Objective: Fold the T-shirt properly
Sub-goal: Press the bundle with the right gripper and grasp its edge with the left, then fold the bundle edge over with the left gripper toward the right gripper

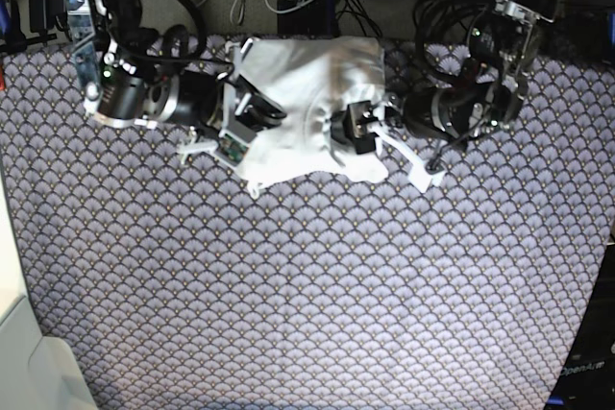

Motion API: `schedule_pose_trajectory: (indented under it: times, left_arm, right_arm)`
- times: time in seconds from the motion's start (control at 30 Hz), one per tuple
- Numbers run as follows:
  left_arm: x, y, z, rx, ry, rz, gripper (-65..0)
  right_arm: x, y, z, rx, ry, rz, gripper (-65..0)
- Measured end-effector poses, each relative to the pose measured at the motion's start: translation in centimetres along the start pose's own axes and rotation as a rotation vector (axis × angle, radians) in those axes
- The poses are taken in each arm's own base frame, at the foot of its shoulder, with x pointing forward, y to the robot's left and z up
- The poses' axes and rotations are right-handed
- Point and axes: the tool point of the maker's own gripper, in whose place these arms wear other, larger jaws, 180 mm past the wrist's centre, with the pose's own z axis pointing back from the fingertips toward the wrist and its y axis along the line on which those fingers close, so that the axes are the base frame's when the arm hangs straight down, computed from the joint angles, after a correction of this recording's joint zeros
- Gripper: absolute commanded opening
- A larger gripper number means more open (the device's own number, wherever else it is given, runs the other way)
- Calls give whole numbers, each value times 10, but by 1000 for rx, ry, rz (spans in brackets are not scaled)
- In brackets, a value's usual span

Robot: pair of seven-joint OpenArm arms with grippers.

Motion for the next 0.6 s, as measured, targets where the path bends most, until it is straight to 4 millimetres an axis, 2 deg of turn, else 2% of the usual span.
schedule_pose_trajectory:
  times: [0.1,0.13,0.33,0.37,0.6]
  left_arm:
    - [0,2,-1,18,-4,-21,0]
    - [1,2,-2,25,-8,-27,-42]
    - [-4,7,-12,34,1,-97,-423]
    - [-6,8,-16,26,7,-90,-457]
    - [-7,9,-22,-16,10,-109,-472]
  right_arm:
    - [5,-5,0,-8,-8,10,-606]
    - [5,-5,0,-9,-8,11,-606]
    - [3,-4,0,-7,-3,7,-606]
    - [3,-4,0,-6,-3,7,-606]
    - [5,-9,2,-16,1,22,-606]
